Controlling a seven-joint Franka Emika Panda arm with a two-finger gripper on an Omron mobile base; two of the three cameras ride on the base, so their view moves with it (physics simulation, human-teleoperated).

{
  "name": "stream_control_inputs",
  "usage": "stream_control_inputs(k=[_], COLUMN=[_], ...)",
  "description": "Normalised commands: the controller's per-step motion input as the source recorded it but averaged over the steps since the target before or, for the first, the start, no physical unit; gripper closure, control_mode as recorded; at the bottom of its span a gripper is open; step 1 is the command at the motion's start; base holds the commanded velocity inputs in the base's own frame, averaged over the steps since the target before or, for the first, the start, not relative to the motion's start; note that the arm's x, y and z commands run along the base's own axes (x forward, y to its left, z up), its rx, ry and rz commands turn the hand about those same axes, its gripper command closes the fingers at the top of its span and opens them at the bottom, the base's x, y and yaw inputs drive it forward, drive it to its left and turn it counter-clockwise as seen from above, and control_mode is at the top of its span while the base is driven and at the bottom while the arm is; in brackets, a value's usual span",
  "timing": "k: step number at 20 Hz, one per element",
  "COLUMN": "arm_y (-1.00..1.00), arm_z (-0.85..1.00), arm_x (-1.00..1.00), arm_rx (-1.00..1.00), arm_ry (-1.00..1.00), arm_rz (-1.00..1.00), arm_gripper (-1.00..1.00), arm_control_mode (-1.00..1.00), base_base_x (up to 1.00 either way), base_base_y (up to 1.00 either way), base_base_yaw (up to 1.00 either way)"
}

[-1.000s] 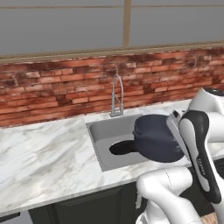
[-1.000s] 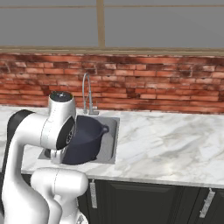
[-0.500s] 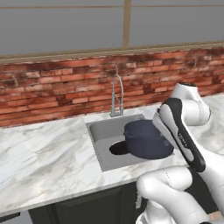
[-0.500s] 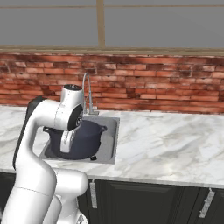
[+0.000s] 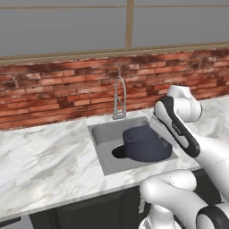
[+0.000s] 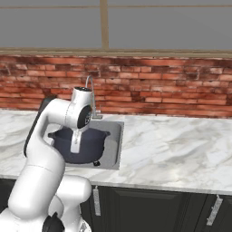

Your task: Move the pot and pan from the stove into the sink.

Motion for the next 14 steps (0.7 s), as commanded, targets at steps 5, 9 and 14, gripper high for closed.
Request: stream_control_inputs(k=[5, 9, 14], arm_y=[0.0, 0.0, 0.02], arm_z=[-0.21, -0.35, -0.33], arm_x=[0.26, 0.25, 0.34], arm_rx=[0.09, 0.07, 0.04], arm_ry=[-0.06, -0.06, -0.07], arm_rz=[0.02, 0.01, 0.01], arm_gripper=[1.0, 1.0, 1.0], arm_control_mode=[-1.0, -1.0, -1.0], base_base_x=[0.0, 0.0, 0.0], base_base_y=[0.0, 0.0, 0.0], base_base_yaw=[0.0, 0.0, 0.0])
